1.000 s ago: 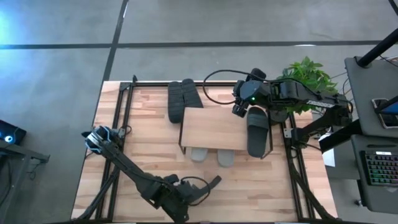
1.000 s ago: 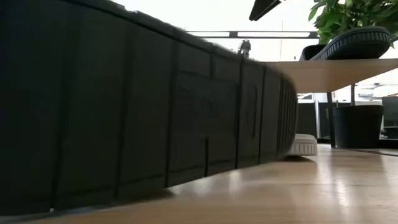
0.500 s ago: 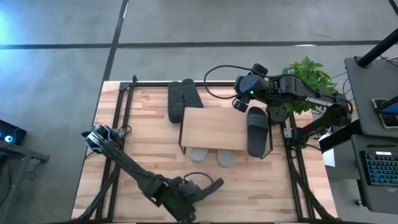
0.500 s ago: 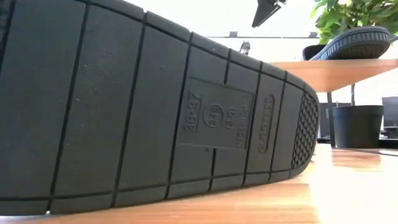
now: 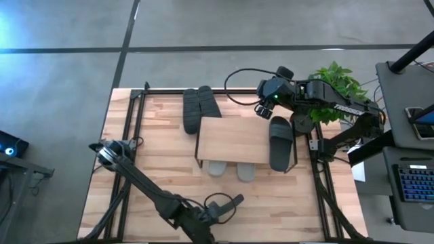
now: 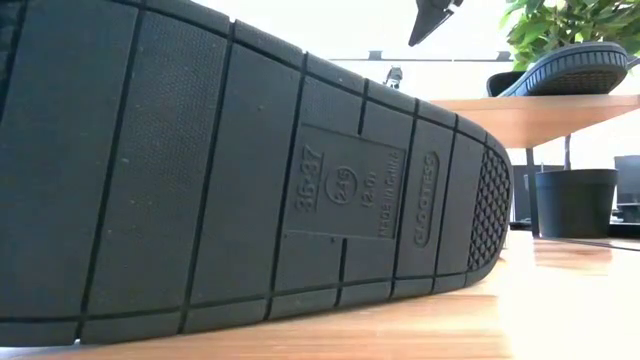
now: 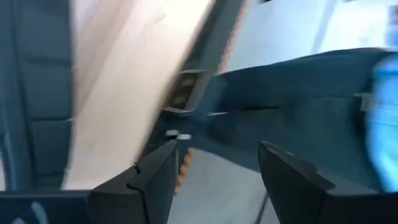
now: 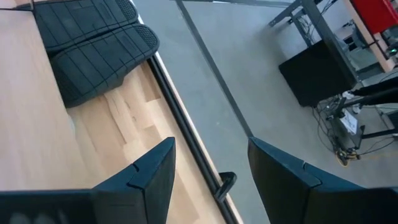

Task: Pick and place slides into the shelf
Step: Put the black slipper on the shelf

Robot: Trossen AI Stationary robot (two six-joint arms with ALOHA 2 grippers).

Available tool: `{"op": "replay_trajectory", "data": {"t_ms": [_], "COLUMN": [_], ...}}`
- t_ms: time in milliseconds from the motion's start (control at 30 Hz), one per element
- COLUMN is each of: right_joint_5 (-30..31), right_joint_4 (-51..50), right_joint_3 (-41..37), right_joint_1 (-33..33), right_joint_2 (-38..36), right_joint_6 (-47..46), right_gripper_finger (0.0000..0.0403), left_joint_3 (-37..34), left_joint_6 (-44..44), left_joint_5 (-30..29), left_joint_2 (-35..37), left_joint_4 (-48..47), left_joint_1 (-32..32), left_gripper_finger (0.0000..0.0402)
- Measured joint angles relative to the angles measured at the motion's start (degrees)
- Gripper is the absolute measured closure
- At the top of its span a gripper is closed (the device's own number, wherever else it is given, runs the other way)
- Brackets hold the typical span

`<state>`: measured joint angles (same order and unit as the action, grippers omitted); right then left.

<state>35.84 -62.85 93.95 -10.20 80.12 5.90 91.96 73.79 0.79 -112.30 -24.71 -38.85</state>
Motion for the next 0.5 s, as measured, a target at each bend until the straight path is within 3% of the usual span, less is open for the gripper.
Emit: {"op": "replay_trajectory", "data": {"t_ms": [167,367,500], "right_joint_5": [-0.01,-0.10,-0.23], "right_joint_4": [0.64,0.90,0.90], "right_joint_3": [0.00,0.00,0.00], "right_joint_1": [-0.39,-1.11,-1.64], "right_joint_2": [0.00,0.00,0.00], "right_joint_6": [0.63,0.34,0.32], "right_gripper_finger": [0.0209,0.0209,0.0209], "left_joint_3": [0.15,0.02,-0.27], "left_joint_6": [-5.72,7.72,12.79], "left_joint_5": [-0.56,-22.40,-26.69], "left_joint_2": [4.37,8.00,7.57], "left_joint_4": [-1.38,-23.48,-32.42], "left_joint_1": [0.40,1.54,2.22], "left_gripper_finger": [0.0197,0.0197,0.0197]}}
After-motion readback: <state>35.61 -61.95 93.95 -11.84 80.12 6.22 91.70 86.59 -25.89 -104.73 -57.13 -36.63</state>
